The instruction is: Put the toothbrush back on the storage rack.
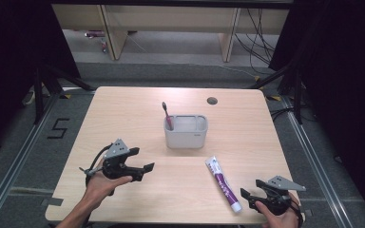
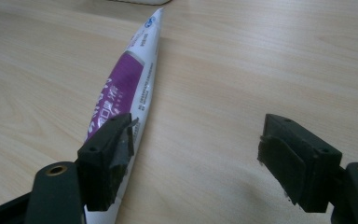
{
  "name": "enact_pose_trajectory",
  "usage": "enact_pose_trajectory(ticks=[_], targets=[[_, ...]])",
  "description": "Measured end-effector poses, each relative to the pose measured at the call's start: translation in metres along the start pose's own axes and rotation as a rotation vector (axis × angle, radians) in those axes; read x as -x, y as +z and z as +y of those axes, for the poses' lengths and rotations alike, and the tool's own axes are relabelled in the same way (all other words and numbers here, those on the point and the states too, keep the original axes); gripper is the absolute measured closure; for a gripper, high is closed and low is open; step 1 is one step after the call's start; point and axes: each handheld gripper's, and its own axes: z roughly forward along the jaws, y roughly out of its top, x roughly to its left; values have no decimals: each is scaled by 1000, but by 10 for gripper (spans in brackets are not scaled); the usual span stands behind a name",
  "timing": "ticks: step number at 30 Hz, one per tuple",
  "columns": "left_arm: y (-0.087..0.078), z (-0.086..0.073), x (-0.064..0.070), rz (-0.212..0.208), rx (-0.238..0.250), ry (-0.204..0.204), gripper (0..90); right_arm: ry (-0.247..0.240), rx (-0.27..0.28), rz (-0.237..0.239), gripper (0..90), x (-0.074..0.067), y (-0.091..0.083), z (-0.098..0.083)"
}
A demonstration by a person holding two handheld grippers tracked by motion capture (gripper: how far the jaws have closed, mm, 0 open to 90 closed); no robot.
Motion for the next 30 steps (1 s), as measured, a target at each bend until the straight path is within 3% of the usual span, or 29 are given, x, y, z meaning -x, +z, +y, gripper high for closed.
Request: enact_pose_trajectory(ticks=[3, 5, 11, 12, 14, 20, 22, 23, 25, 26, 27, 30], targets=[[-3, -6, -3, -10, -2, -18, 164, -4, 9, 10, 265, 1, 2, 0], [-5, -9, -3, -6, -1, -29, 164, -13, -9, -23, 264, 0, -1, 0], [-12, -15, -4, -9, -5, -24, 164, -22, -5, -24, 264, 1, -1, 0], [-13, -17, -4, -12, -10, -20, 164, 9, -10, -11, 264, -1, 0, 0], [-16, -20, -3, -11, -13, -19, 164, -23, -4, -22, 264, 1, 0, 0], [-22, -30, -5, -24, -15, -16, 163, -24, 14, -9, 264, 1, -1, -1], [-25, -32, -5, -12, -16, -20, 162, -19, 15, -8, 264, 1, -1, -1], [-26, -34, -6, -17, -11, -21, 158, 24, -7, -8, 264, -2, -3, -1], [-28, -39, -5, -14, -19, -18, 154, -13, 7, -8, 264, 1, -3, -1], [-29, -42, -5, -18, -20, -15, 154, 10, 4, -9, 264, 0, -3, -1], [-30, -45, -4, -18, -23, -15, 154, -19, 12, -11, 264, 1, -3, -1], [-33, -52, -2, -22, -33, -19, 154, -26, 27, -15, 264, 2, -3, -2]])
